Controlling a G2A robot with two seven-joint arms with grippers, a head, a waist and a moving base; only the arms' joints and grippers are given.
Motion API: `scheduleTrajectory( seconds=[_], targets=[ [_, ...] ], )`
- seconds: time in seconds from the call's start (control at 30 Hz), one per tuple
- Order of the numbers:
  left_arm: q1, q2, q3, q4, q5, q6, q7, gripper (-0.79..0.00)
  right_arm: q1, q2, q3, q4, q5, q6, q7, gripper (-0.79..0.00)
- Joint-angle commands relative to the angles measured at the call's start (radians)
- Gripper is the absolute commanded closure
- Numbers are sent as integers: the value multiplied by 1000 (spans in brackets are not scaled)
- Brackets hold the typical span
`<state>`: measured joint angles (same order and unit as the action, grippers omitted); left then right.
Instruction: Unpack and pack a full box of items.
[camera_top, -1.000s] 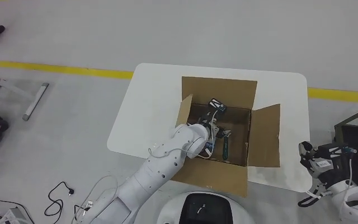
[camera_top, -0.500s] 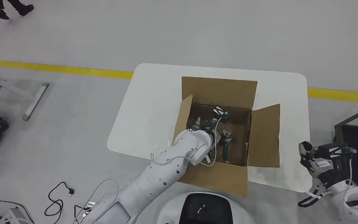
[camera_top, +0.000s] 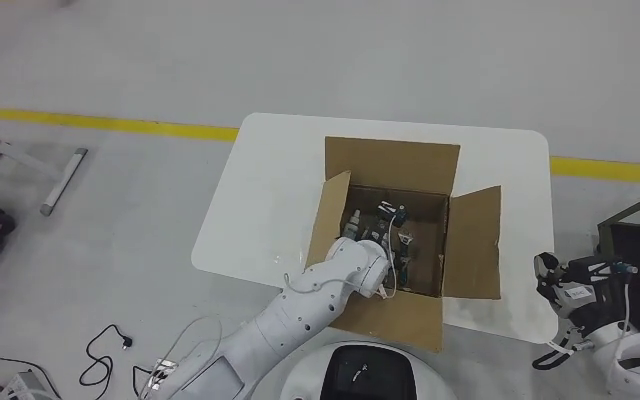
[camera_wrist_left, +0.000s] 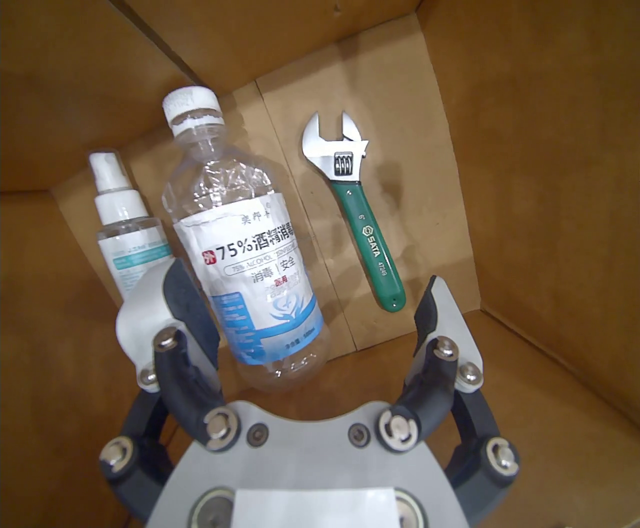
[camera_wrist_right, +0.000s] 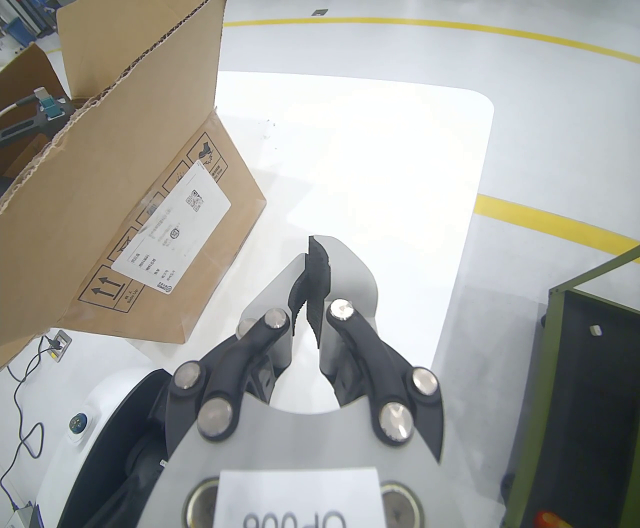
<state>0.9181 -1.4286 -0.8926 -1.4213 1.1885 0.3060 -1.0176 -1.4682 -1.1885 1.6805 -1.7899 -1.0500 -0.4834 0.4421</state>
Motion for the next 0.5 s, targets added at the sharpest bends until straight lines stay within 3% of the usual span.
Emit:
scheduleTrajectory(
  seconds=[0.0, 0.3, 0.47],
  targets=[
    [-12, -7, 3, 18, -20, 11, -6, -785, 0, 0, 0, 0, 0, 0, 0, 0],
    [-68, -28, 14, 134, -24, 40, 4, -785, 0, 0, 0, 0, 0, 0, 0, 0],
    [-76, -37, 19, 153, -30, 38, 11, -785, 0, 0, 0, 0, 0, 0, 0, 0]
  ],
)
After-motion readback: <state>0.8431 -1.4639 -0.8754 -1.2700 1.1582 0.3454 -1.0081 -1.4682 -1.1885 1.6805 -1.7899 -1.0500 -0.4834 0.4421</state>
